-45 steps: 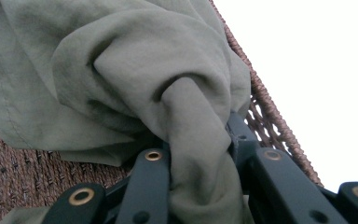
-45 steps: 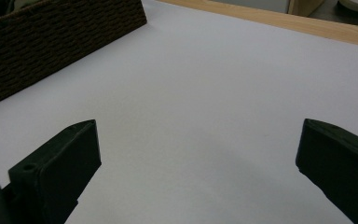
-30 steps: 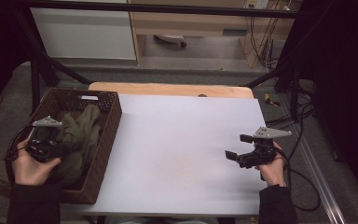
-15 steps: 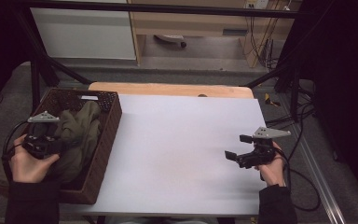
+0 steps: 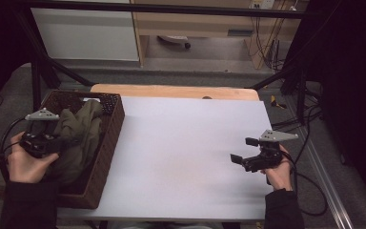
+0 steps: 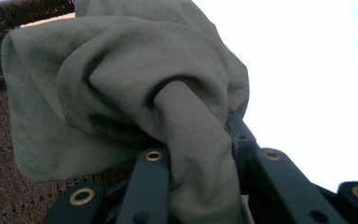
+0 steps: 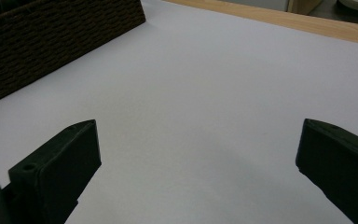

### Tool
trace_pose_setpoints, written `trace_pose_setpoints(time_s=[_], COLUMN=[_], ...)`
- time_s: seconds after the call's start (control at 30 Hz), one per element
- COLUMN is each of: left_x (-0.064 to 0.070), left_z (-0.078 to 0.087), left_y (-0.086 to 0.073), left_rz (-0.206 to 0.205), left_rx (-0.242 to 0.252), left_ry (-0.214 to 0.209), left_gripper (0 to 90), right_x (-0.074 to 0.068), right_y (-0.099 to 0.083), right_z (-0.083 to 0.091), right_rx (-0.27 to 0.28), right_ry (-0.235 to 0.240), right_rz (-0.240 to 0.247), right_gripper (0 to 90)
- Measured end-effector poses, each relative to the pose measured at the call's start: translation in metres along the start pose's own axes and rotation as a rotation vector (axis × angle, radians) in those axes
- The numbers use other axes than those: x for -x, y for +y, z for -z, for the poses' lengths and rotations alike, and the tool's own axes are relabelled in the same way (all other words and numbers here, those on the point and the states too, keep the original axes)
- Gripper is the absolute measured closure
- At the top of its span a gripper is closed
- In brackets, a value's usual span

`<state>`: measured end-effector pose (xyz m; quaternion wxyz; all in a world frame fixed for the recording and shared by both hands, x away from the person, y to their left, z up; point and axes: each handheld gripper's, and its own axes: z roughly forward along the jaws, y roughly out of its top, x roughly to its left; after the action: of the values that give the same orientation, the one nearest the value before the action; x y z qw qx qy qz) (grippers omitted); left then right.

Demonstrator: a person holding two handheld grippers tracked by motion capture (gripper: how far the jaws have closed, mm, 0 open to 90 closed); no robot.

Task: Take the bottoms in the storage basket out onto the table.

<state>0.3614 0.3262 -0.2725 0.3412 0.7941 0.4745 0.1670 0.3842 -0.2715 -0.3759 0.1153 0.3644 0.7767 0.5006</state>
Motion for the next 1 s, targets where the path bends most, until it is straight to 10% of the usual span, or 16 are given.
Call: trace_pose_setpoints(time_s=[1.0], left_x=[-0.005], left_z=[0.014], left_y=[0.031], left_rz=[-0.023], left_rx=[0.028], left_ry=[0.002], left_gripper=[74.7], right_x=[0.0], right_y=[0.0], right_z=[0.0], right_rx=[-0.002], right_ry=[0.003], right_rz=[-0.002], right_gripper=[0.5])
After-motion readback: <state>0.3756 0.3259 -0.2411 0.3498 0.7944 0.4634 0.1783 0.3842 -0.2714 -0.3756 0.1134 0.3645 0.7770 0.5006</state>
